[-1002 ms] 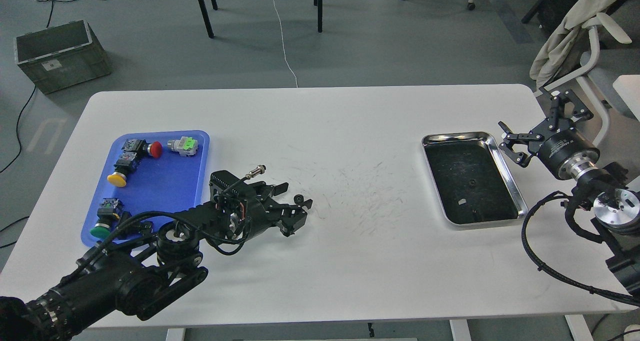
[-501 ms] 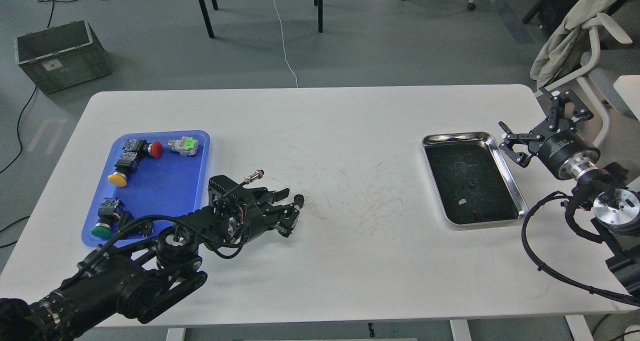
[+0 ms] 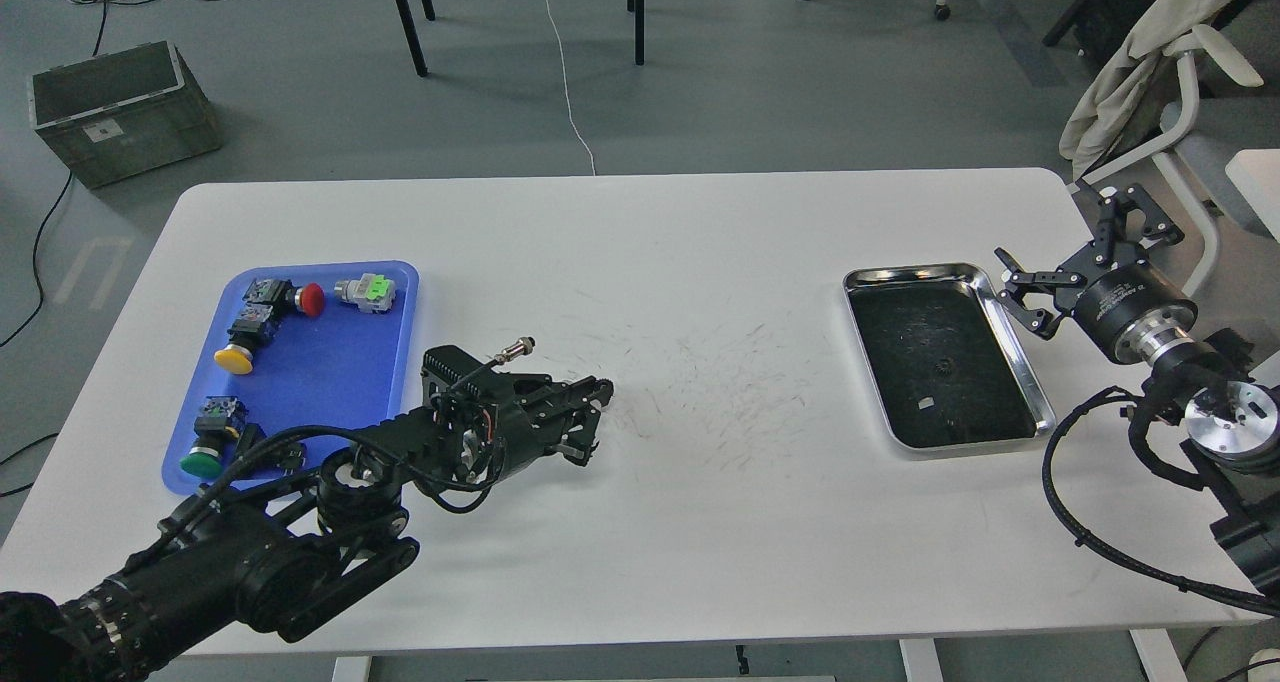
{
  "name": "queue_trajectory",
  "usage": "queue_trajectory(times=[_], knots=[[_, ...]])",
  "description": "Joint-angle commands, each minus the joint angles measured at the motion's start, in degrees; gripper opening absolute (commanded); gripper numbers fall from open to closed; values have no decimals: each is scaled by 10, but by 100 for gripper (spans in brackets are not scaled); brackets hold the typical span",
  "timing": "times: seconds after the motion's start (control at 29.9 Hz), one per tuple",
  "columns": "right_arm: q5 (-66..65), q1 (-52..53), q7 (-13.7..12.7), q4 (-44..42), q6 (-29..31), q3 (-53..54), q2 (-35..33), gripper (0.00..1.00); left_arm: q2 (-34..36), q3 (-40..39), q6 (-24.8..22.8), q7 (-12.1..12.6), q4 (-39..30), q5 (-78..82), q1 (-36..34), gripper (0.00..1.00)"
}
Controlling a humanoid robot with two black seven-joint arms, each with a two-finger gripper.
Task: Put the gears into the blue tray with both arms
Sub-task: 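Carry the black gear with the left gripper into the blue tray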
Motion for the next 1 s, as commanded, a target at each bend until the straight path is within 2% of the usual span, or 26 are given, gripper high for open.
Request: queue_trajectory(times=[0.0,0.23,0.5,0.6,0.74,0.97], knots=[[0,1,0,1,0,0,0,99,35,-2,5,1,-23,0,-18,7],[0,3,0,2,-4,0,0,99,132,-6,6,2,-78,0,-46,7],[-1,8,0,2,-6,0,0,99,293,3,38,-4,-103,-133,-40,7],[-1,10,0,2,-6,0,0,99,334,5,38,-6,-102,-184,-25,7],[-1,11,0,1,-6,0,-1,99,356,5,36,-6,-96,-231,11,7],[-2,11,0,1,-6,-7,-1,99,342,5,40,4,-74,-229,36,7]])
